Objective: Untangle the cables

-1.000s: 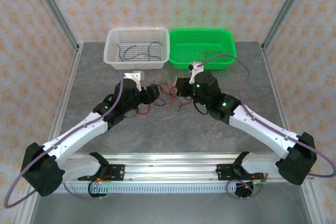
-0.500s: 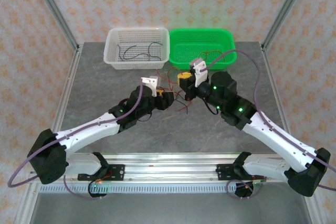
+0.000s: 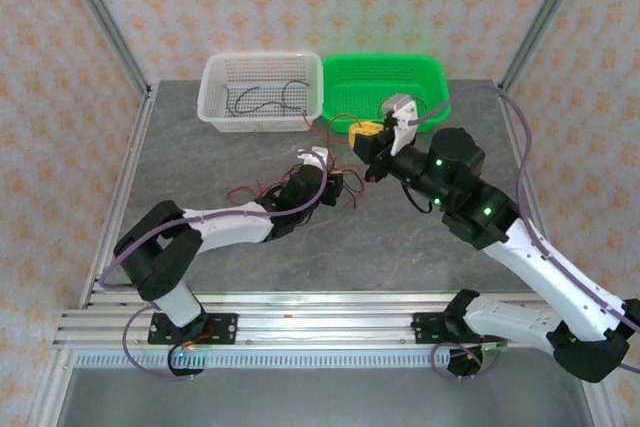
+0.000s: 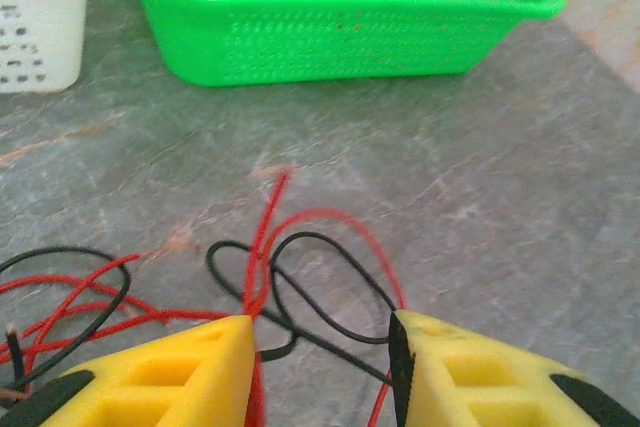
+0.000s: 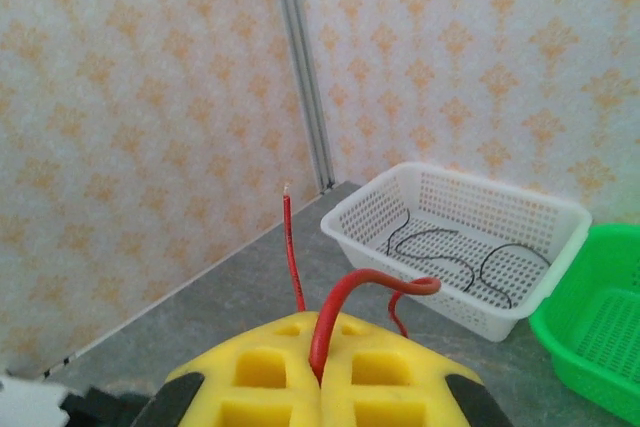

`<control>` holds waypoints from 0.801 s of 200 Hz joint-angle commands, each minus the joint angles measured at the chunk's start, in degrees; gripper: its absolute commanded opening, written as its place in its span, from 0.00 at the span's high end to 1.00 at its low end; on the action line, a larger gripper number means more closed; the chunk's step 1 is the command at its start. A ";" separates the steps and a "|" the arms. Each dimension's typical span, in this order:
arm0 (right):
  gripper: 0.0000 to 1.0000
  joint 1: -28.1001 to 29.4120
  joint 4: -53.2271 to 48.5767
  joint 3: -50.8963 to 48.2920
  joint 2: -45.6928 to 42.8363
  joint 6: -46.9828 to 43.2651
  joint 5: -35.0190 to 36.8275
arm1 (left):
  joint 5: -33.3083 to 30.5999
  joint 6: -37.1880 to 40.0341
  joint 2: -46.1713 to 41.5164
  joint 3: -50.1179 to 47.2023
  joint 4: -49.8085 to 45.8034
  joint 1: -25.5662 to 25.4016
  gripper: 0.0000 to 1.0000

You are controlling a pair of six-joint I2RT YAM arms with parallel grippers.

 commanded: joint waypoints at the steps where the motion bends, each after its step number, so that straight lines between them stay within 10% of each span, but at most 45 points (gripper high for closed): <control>1: 1.00 -0.26 -1.14 5.47 -1.39 1.54 5.66 | -4.54 -1.03 1.59 -1.64 3.43 -0.05 0.59; 56: 1.00 -2.89 -3.50 16.73 2.81 1.99 18.24 | -4.73 -4.56 1.46 -10.16 6.81 -0.05 0.59; 160: 1.00 -21.41 1.01 30.10 22.25 4.16 8.67 | -0.41 -5.91 -12.79 -16.88 5.60 -0.17 0.33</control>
